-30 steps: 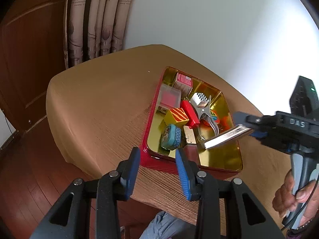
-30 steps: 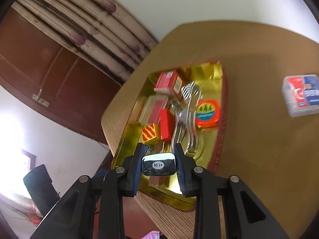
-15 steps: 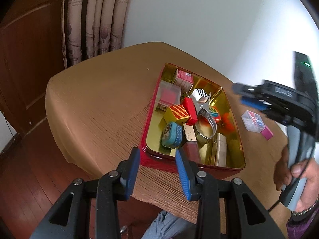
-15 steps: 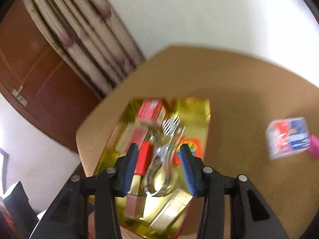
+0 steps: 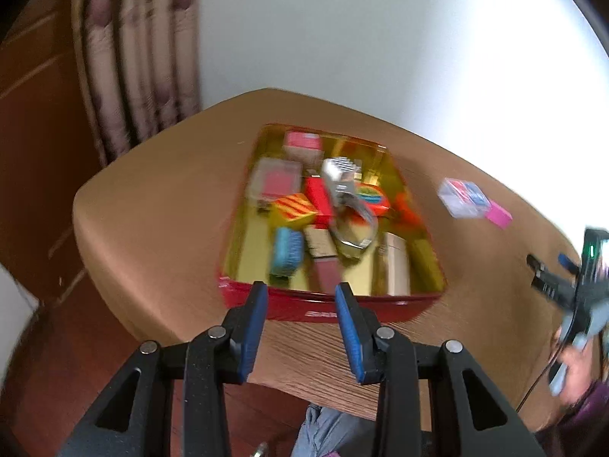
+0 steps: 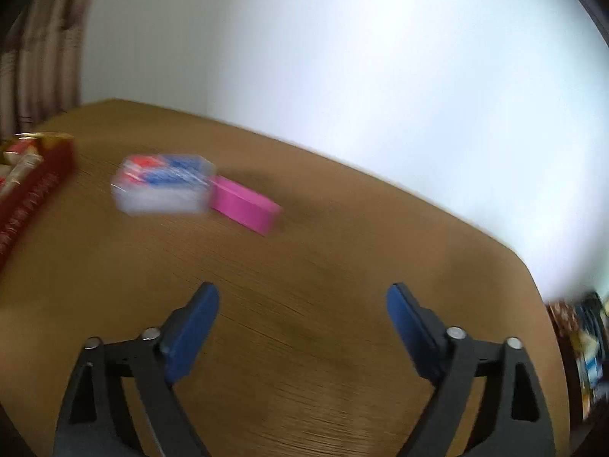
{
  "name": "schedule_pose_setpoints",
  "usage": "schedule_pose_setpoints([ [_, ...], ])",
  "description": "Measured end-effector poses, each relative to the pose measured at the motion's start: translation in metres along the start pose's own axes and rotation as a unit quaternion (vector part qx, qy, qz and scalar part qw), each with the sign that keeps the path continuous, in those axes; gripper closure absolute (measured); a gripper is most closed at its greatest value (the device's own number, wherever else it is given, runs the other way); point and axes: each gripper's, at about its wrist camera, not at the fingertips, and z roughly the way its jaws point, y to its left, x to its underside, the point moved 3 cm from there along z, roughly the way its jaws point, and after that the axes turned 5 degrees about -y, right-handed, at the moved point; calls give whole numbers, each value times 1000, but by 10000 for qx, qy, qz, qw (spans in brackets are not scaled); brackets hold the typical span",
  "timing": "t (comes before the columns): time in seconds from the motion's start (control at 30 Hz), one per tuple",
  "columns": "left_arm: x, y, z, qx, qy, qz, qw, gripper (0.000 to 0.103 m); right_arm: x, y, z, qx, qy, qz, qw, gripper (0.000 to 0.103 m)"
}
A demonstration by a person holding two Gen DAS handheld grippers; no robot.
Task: Organize rigid objects
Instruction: 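Reach the right gripper to the clear floss box and grasp it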
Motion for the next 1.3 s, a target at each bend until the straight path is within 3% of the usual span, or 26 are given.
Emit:
schedule_pose_setpoints([
  [0.13, 8, -33, -5, 224, -21, 666, 9975, 66, 9, -54, 11, -272, 170, 1269, 9914, 4],
  [0.27, 15, -76, -11, 653, 13, 1198, 9907, 66, 11, -63, 13, -462, 171, 1609, 9857, 4],
  [0.33, 16, -98, -11, 876, 26, 1361, 9868, 66, 11, -58, 12, -588, 164, 1470, 9873, 4],
  [0.43, 16, -118, -11, 926, -40, 1484, 9846, 66, 8, -52, 7, -803, 60, 1372, 9873, 3],
  [0.5, 20, -128, -10, 982, -5, 1564, 9828, 66, 0, -41, 5, -1528, -50, 1097, 9821, 3],
  [0.53, 23, -130, -10, 970, -22, 1621, 9820, 66, -7, -30, 5, -1893, -53, 696, 9794, 3],
  [0.63, 31, -135, -8, 906, 7, 1745, 9805, 66, -35, 3, 0, -2179, -144, -816, 9725, 0],
  [0.73, 36, -135, -4, 1026, 163, 1613, 9814, 65, -70, 35, -1, -2581, -119, -2494, 9333, 0],
  [0.83, 37, -139, 3, 1111, 308, 1512, 9818, 65, -95, 56, 6, -2817, 43, -3425, 8963, 0],
  [1.0, 41, -153, 19, 1341, 513, 1535, 9777, 65, -113, 91, 18, -2743, 108, -4459, 8519, 0],
  [1.17, 49, -159, 35, 1473, 814, 1521, 9739, 65, -107, 133, 40, -2669, 285, -5436, 7953, 0],
  [1.3, 50, -158, 46, 1627, 1050, 1344, 9718, 66, -107, 153, 53, -2722, 337, -5791, 7677, 0],
])
